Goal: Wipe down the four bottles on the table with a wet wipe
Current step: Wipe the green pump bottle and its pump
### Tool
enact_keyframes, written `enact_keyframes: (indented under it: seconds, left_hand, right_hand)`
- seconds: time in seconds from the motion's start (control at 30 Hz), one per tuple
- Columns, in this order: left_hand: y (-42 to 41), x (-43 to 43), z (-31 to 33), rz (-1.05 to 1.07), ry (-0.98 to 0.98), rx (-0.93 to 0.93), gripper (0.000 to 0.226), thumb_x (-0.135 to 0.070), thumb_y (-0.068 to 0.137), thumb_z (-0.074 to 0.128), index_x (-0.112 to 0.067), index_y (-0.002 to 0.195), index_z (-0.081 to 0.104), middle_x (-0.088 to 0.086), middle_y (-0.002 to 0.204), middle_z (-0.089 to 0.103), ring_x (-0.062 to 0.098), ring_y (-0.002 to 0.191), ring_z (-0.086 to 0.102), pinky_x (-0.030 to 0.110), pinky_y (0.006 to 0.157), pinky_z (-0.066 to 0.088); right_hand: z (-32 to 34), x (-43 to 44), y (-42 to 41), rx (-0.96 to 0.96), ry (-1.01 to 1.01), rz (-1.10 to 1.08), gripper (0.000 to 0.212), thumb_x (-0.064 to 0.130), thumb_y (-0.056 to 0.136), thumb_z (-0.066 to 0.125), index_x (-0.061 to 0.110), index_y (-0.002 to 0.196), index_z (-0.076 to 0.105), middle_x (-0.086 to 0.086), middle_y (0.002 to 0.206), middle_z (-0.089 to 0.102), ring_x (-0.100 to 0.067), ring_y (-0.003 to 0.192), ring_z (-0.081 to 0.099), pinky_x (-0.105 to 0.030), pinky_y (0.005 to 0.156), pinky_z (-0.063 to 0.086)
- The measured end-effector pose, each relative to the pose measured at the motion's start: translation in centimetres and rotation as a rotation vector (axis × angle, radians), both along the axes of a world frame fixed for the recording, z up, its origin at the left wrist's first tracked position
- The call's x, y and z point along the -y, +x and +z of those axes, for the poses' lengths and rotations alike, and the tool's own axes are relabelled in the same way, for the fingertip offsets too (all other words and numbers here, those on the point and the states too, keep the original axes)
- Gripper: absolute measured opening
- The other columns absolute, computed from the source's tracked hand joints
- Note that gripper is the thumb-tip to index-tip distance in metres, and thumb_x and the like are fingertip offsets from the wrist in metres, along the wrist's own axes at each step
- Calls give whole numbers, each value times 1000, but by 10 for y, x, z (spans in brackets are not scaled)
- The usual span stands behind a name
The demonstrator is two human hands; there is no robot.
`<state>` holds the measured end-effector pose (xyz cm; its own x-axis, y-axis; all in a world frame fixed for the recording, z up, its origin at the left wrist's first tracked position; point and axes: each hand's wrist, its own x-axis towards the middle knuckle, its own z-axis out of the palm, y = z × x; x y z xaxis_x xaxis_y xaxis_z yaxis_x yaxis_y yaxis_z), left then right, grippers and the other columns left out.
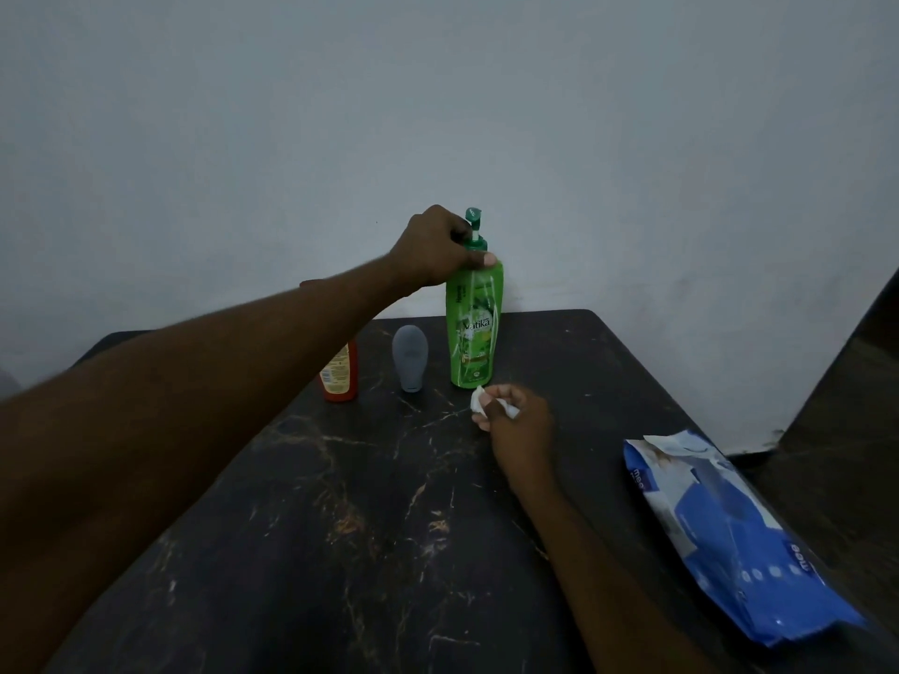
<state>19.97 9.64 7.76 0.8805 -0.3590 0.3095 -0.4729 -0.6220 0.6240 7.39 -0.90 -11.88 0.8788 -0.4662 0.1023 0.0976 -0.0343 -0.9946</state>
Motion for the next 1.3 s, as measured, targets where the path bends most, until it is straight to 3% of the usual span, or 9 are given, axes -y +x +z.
enact_keyframes:
  seconds: [0.13,0.27,0.43,0.5,0.6,0.83,0.97,1.1,1.3]
  left_hand:
    - [-16,-6,14,7,-167,-87,46,-29,75,91,6,99,73,21,100,73,27,88,75,45,74,65]
    - [-48,-20,15,20,-297,-188,48,-21,78,88,14,100,64,24,105,72,22,82,77,35,62,64]
    - [-100,-51,-18,88,-492,-284,30,-20,80,87,-6,91,62,34,104,68,27,82,78,39,64,64]
    - [-130,-66,-38,117,-593,-359,29,-19,82,85,-5,90,61,28,99,74,28,82,78,44,70,65]
    - [-174,-84,-64,207,-746,-448,30,-20,86,81,4,93,65,16,93,78,26,82,78,32,62,61]
    - [-252,-122,-117,298,-1011,-697,19,-20,90,73,-8,105,74,10,98,80,21,86,78,28,62,61]
    - [-272,-135,-135,334,-1190,-760,51,-13,79,79,-6,124,57,14,109,77,27,95,77,42,75,65]
    - [-276,-150,-151,331,-1173,-714,69,-4,73,82,-25,128,44,13,113,72,32,92,76,53,81,62]
    - [-271,-173,-158,186,-915,-782,39,-10,70,79,0,106,71,20,112,75,28,97,76,34,80,64]
  right_hand:
    - [9,7,-16,9,86,-21,7,10,92,67,5,96,69,-11,85,74,-16,71,74,-23,60,56]
    - [22,24,-59,17,130,-95,11,10,91,66,13,102,70,-1,90,75,-12,78,73,-24,66,58]
    - [22,41,-118,44,-23,-207,10,20,91,68,29,95,70,11,92,72,-3,87,68,-24,76,55]
    - [19,42,-142,15,-65,-216,12,22,90,68,30,100,70,14,95,71,0,86,68,-23,77,56]
    - [17,41,-167,-7,-109,-183,21,20,91,68,26,112,70,14,96,71,4,83,68,-20,70,57]
    - [9,18,-206,-22,-271,-147,20,23,91,68,25,111,72,11,98,71,6,85,65,-7,70,50]
    - [8,7,-214,23,-408,-184,14,24,91,70,34,101,69,21,90,66,12,86,61,1,71,41]
    - [4,-3,-213,0,-467,-181,16,23,92,69,37,98,68,21,92,65,10,89,61,0,74,42]
    - [9,-10,-205,52,-543,-208,10,11,88,68,18,93,75,14,90,62,8,84,62,-8,75,48]
